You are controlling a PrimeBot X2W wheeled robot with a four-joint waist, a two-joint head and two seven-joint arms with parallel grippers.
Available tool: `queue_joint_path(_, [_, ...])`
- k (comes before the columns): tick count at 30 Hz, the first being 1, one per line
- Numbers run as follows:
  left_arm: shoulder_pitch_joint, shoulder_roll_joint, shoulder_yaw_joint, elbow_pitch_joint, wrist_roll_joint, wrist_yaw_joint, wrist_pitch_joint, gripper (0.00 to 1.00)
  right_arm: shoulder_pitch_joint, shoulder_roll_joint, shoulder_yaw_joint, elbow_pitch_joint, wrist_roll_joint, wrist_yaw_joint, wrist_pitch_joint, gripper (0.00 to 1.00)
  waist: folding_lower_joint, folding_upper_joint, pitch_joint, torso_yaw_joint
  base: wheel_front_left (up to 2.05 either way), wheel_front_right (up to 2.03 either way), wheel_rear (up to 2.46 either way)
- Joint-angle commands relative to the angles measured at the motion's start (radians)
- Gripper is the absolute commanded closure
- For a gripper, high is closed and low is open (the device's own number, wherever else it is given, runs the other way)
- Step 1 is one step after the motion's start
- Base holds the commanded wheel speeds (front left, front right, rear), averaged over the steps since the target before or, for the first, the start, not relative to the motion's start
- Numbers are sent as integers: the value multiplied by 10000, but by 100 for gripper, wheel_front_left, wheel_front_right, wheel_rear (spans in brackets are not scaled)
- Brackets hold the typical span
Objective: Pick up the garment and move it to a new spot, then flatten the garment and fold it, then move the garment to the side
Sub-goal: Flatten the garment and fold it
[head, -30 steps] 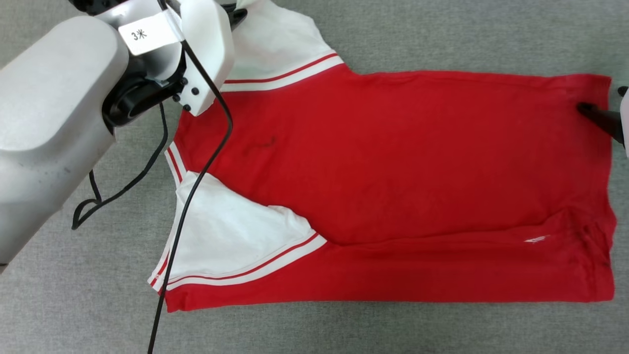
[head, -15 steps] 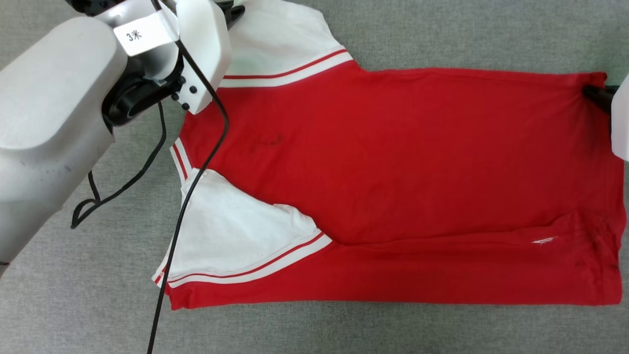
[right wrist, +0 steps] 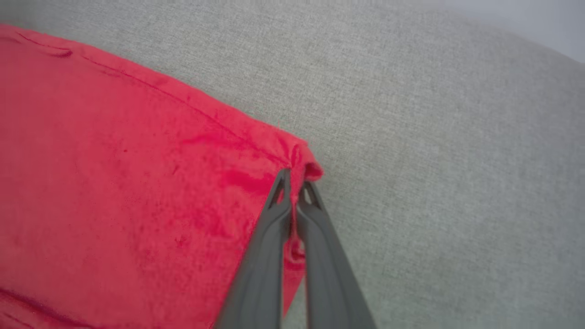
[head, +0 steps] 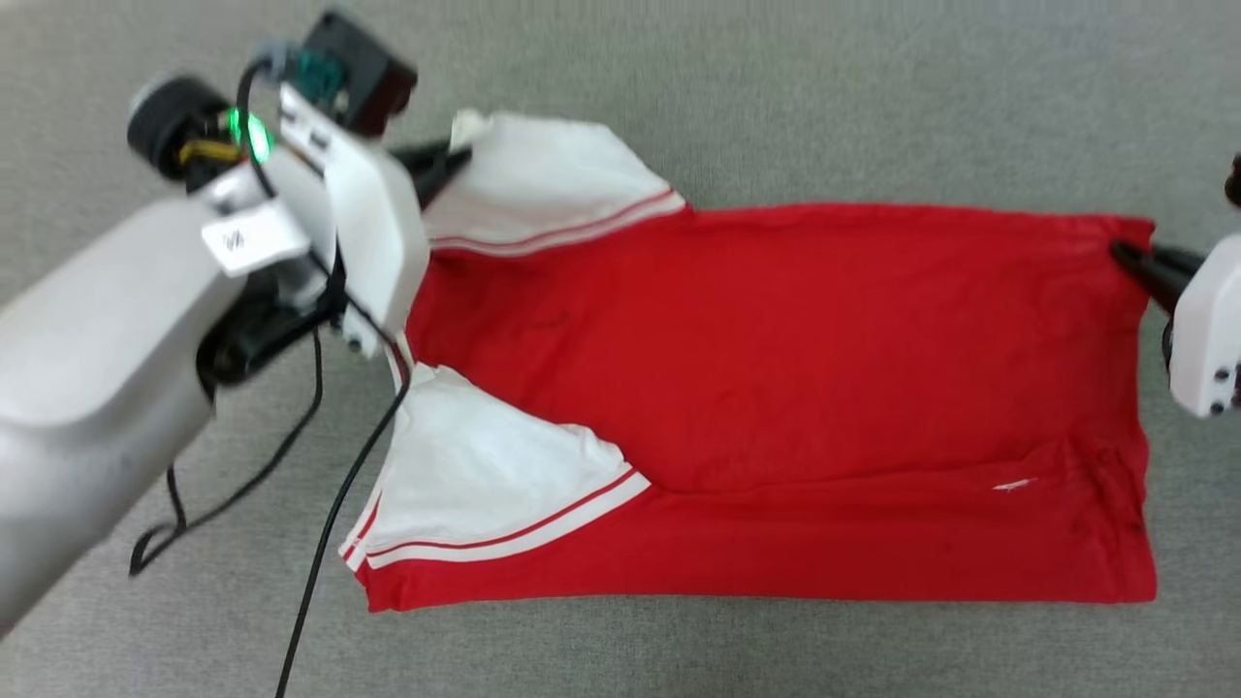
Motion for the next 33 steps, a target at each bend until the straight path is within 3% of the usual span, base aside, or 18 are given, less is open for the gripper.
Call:
queue_joint_path(1, [442,238,-39,-277,-81,156,-72,100,388,-73,-40,-97,97,-9,-189,100,0,-1,-517,43,0,0,0])
queue_joint_path(21, [4822,1871,-553,-2568,-1462,1957,-1254,100,4277,-199,-750,-1361,450,-9,-623,100,0,-1,-2415,-46,0,0,0])
queue_joint_path(25, [5568,1866,-754,-2550,-1763,2087,-1477,100,4919,3,-999,-1419,572,-9,-599,100,0,-1,-2478,-35,0,0,0])
queue_joint_path(33, [6139,1374,-994,-1621,-1954,1940,-1741,100,5755,530,-1059,-878,507,-9,-540,100,0,-1,-2271,7,0,0,0])
